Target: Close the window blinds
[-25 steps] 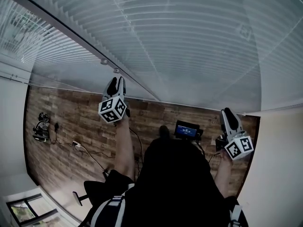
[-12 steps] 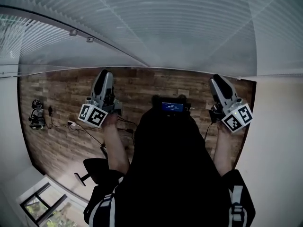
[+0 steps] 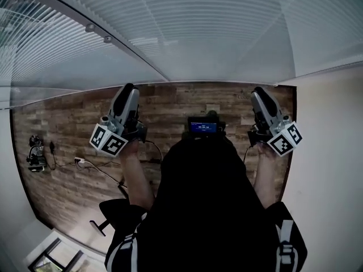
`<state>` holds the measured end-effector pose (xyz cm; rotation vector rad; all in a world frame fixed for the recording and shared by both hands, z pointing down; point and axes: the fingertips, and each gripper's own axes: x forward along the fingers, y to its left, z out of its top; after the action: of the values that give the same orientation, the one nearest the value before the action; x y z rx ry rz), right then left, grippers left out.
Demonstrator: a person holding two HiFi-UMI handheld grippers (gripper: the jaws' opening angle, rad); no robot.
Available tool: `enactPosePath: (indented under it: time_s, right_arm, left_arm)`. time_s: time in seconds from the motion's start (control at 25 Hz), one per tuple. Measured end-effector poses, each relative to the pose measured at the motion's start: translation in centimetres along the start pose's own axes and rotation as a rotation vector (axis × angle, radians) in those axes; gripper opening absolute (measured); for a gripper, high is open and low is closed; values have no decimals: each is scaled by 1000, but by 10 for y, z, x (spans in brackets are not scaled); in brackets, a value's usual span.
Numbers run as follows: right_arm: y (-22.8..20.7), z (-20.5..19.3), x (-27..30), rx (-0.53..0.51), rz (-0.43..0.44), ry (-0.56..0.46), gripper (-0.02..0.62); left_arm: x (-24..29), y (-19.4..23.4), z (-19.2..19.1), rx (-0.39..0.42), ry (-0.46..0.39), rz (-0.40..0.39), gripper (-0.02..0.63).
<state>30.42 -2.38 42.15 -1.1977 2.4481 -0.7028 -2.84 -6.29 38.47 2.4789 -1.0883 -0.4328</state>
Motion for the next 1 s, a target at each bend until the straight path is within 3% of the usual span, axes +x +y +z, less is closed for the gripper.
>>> enactPosePath:
  time_s: [0.16,0.44,0.72,1.0]
  right_arm:
    - [28,-21,-4,33,-39,-2,94]
    - [77,-47,-59,55,-133,24,75]
    - [82,-48,-48,72,-55,35,14]
    - [81,-40,-45,51,19,53,8]
  left_arm:
    - [-21,7,-13,-69,-1,-69,120]
    - [-69,-20,-41,-199,-32,-145,120]
    - [-83,-45,-26,-177,-105,-191,120]
    - [-86,-75,-24,-151,-139,-232,6]
